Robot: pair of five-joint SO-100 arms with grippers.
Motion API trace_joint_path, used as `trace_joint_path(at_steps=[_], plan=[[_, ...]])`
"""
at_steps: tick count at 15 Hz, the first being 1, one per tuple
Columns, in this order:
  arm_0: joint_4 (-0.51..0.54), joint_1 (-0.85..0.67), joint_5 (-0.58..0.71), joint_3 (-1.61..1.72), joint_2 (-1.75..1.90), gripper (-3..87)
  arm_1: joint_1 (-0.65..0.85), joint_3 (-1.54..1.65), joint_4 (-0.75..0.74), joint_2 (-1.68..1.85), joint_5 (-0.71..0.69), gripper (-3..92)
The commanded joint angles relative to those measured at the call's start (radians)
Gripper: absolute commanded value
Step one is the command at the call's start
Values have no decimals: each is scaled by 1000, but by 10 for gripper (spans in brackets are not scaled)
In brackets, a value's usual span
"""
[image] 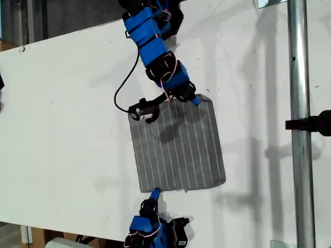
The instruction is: Grasp corners of a towel and fold twice.
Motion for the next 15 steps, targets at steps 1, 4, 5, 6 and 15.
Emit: trace_joint_path(at_steps=[1, 4, 5, 6, 15], plan=[[-14, -6, -3, 3, 5, -27, -6, -57, -5, 43, -20, 421], [-14, -3, -2, 3, 5, -27, -9, -15, -3, -66, -11, 396], [-14, -3, 0, 3, 5, -27, -9, -21, -14, -127, -17, 390], [-14, -3, 0, 3, 5, -27, -8, -32, -15, -184, -18, 387], [-15, -6, 0, 3, 5, -27, 58, -86, -74, -426, -48, 210]])
